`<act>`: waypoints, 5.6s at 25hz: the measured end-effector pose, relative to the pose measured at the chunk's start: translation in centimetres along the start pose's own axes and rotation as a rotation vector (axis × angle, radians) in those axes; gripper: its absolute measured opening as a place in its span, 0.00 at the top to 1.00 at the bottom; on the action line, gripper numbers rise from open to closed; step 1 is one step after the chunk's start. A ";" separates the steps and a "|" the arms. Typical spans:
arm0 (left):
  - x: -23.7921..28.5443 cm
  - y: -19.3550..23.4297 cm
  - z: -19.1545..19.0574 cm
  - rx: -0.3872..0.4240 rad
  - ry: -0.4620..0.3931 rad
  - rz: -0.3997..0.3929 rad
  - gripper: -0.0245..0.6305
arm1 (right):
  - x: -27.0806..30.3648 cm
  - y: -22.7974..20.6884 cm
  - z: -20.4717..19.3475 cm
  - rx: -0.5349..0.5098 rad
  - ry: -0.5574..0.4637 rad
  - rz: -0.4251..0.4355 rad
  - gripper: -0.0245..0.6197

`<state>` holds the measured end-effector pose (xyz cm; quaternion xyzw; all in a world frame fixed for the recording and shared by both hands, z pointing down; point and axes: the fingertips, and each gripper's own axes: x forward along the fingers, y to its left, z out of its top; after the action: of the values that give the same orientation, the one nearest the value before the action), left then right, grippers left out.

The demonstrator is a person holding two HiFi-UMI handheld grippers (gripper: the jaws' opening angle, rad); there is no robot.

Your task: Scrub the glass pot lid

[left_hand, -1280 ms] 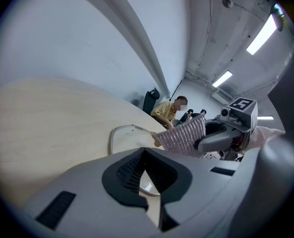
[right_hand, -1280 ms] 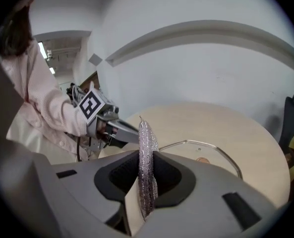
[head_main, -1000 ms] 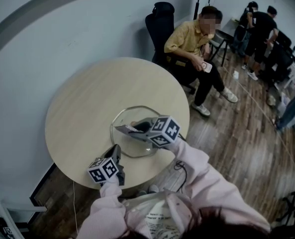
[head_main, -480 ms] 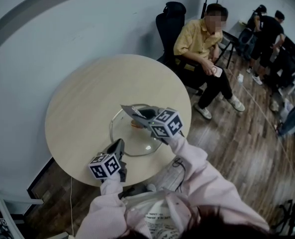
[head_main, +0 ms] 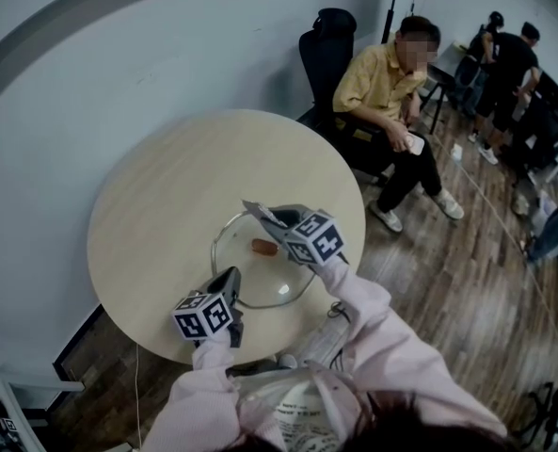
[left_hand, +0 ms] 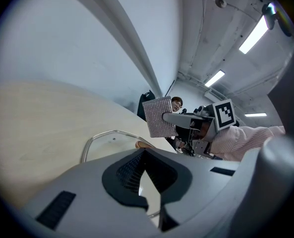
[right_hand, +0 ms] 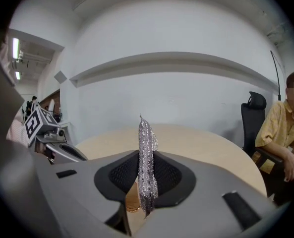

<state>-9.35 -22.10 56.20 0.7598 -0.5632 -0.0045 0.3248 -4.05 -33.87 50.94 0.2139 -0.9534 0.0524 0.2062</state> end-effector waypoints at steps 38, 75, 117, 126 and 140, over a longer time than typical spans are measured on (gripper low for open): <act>3.2 1.1 1.1 0.001 0.077 -0.046 0.96 | 3.7 -3.9 -9.2 -0.336 0.494 0.013 0.83; 0.9 -1.1 -0.8 -0.003 0.037 -0.015 0.96 | 0.1 -2.2 -11.6 -0.376 0.545 0.078 0.83; 1.1 -2.4 -2.5 0.046 0.154 -0.144 0.96 | -3.3 0.5 -12.6 -0.251 0.560 -0.040 0.83; 0.6 -2.7 -3.1 0.049 0.164 -0.172 0.96 | -4.3 1.8 -12.9 -0.217 0.558 -0.077 0.83; -0.1 -2.8 -3.7 0.063 0.181 -0.203 0.96 | -5.2 3.3 -13.3 -0.186 0.583 -0.118 0.83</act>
<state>-5.61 -19.79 57.69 0.8200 -0.4519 0.0490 0.3479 3.76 -26.39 60.78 0.2251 -0.8406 0.0118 0.4925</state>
